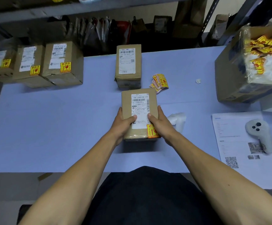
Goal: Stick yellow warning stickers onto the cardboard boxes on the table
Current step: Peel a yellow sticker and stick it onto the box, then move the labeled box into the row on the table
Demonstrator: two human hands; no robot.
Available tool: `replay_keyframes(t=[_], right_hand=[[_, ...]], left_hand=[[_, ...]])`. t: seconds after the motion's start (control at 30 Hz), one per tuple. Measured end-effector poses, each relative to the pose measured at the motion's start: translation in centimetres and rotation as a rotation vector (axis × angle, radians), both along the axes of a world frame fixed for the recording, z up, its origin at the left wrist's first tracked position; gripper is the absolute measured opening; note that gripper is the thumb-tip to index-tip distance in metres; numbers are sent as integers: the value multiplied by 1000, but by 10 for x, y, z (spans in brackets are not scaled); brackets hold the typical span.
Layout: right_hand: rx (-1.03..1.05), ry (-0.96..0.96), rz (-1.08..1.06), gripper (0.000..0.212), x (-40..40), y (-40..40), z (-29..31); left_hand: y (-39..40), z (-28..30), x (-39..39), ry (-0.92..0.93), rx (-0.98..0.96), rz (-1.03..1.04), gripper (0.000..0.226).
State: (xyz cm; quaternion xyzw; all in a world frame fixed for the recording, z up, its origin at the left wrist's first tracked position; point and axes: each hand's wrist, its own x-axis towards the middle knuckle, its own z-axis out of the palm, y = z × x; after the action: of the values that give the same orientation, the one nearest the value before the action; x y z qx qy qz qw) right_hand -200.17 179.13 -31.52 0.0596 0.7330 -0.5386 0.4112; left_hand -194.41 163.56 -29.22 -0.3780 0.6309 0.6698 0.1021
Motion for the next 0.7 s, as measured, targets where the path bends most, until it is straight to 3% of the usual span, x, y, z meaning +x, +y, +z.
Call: replay_keyframes(t=[0.57,0.7], right_hand=[[-37,74,264,72,0,-87,28],[-80,112,232,59,-6,-130,39]], left_hand=[[-77,39,33,47,-36,210,44],[-123,48,23,82,-42,194,44]])
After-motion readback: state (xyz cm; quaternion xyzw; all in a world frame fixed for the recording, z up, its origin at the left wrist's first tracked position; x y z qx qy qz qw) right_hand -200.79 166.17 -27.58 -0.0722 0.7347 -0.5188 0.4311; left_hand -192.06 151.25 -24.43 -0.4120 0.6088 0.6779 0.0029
